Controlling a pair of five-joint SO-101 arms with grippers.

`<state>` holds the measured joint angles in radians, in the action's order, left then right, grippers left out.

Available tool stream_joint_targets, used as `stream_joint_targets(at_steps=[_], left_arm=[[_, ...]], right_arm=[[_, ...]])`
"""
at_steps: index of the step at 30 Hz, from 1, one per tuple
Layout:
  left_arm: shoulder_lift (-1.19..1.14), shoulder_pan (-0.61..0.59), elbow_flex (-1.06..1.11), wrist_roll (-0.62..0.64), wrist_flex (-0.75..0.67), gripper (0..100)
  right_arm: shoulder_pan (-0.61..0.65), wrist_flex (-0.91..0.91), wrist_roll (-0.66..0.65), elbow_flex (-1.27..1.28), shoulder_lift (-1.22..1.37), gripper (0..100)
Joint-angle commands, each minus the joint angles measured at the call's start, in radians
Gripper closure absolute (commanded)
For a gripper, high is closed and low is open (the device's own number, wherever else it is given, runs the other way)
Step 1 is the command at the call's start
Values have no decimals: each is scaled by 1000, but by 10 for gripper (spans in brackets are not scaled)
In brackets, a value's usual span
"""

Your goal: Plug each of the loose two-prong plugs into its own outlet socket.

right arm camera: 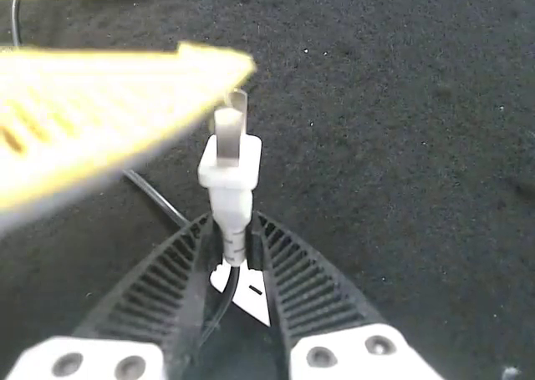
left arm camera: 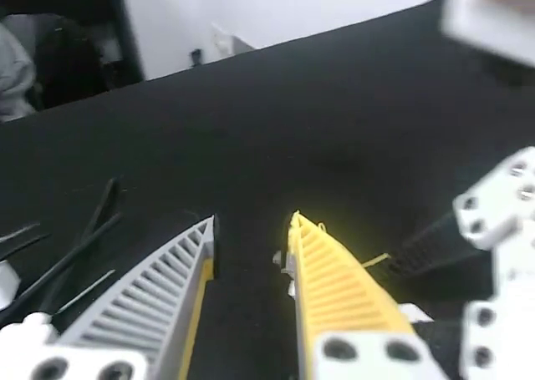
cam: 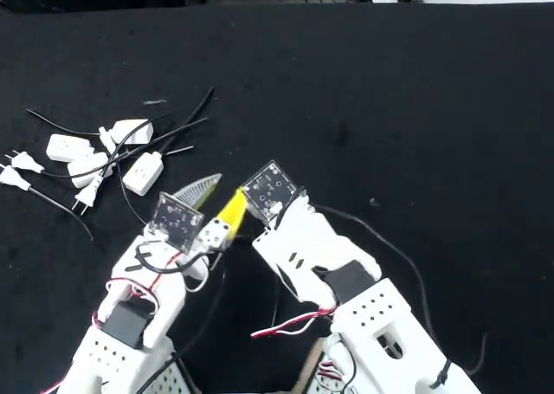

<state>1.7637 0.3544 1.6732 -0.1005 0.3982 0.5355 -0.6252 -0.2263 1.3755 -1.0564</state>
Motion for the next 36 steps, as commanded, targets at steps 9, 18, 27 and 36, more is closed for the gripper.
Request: stream_joint_targets(at_steps=[9, 18, 27, 36], left_arm=[[14, -48, 5, 2, -18, 852], [6, -19, -13, 0, -8, 852], [5, 51, -39, -133, 44, 855], [6, -24, -120, -130, 44, 855]], right_arm=[[14, -8, 6, -65, 4, 988], [14, -6, 3, -65, 4, 988], [14, -5, 3, -65, 4, 988], [14, -2, 3, -64, 4, 988]])
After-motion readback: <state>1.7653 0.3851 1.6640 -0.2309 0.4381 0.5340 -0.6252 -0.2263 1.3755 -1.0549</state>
